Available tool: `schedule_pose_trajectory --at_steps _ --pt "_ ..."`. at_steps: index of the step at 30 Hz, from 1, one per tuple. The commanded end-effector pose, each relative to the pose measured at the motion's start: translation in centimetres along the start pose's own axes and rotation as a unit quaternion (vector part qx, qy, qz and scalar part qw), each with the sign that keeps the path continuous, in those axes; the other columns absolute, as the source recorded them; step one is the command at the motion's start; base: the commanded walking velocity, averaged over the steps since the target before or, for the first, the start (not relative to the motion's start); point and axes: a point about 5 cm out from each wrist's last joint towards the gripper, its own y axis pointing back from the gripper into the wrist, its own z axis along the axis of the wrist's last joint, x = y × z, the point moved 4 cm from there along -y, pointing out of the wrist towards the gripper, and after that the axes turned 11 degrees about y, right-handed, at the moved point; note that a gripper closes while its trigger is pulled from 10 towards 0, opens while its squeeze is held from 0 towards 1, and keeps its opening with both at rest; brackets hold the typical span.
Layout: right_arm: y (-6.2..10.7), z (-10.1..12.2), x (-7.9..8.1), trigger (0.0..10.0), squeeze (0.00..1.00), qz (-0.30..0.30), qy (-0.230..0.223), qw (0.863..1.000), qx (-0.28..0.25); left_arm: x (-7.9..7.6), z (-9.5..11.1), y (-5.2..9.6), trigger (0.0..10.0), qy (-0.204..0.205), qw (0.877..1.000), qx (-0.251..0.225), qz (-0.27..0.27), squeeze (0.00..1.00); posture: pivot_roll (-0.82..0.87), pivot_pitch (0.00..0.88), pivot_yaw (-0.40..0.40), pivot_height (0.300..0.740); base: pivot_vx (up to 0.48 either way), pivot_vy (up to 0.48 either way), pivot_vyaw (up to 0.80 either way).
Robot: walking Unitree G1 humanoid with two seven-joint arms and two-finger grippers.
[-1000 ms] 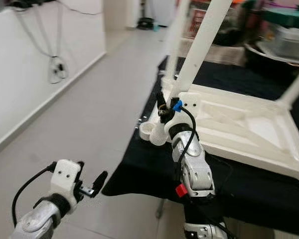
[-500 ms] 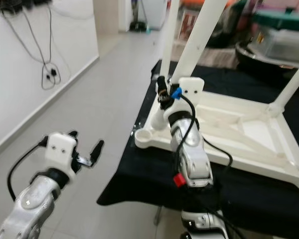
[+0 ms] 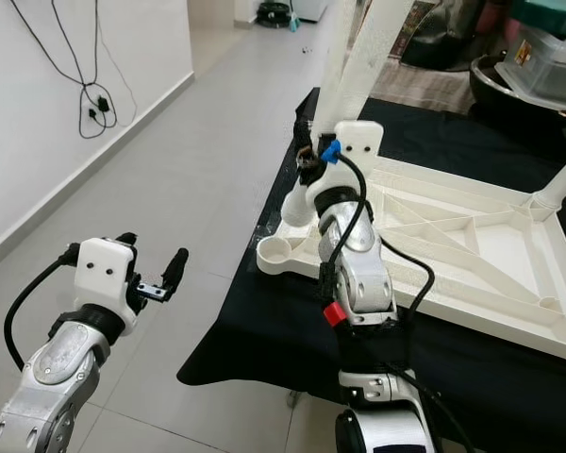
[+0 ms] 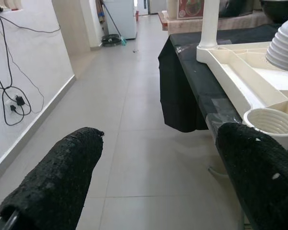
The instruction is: Building children table
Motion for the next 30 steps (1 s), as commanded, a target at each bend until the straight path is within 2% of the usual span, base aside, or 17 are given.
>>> schedule_pose_trajectory --at_steps 1,8,19,27,30 --pt "-0.3 0.4 -0.4 10.0 0.0 -0.004 0.001 1.0 -0.009 0.1 0.6 -0.3 10.0 0.002 1.0 -0.008 0.009 0.0 0.1 0.052 -0.1 0.74 0.0 0.0 0.0" --pt "-0.3 0.4 -0.2 10.0 0.0 -0.001 -0.004 1.0 -0.01 0.3 2.0 -0.7 10.0 -0.014 0.999 -0.033 0.013 0.0 0.1 0.05 -0.102 0.74 0.035 0.0 0.0" --pt "-0.1 0.2 0.2 10.0 0.0 0.002 -0.004 1.0 -0.009 0.1 1.4 -0.9 10.0 -0.032 0.999 -0.019 0.007 0.0 0.1 0.053 -0.097 0.74 0.273 0.0 0.0" --pt "0.1 0.0 0.3 10.0 0.0 0.004 -0.004 1.0 -0.004 -0.6 1.0 -0.6 10.0 -0.036 0.999 -0.015 -0.009 0.0 0.1 0.043 -0.098 0.74 0.312 0.0 0.0" --pt "0.2 -0.2 0.4 10.0 0.0 0.004 -0.003 1.0 -0.003 -0.7 0.9 -0.6 10.0 -0.034 0.999 -0.015 -0.007 0.0 0.1 0.038 -0.096 0.74 0.0 0.0 0.0"
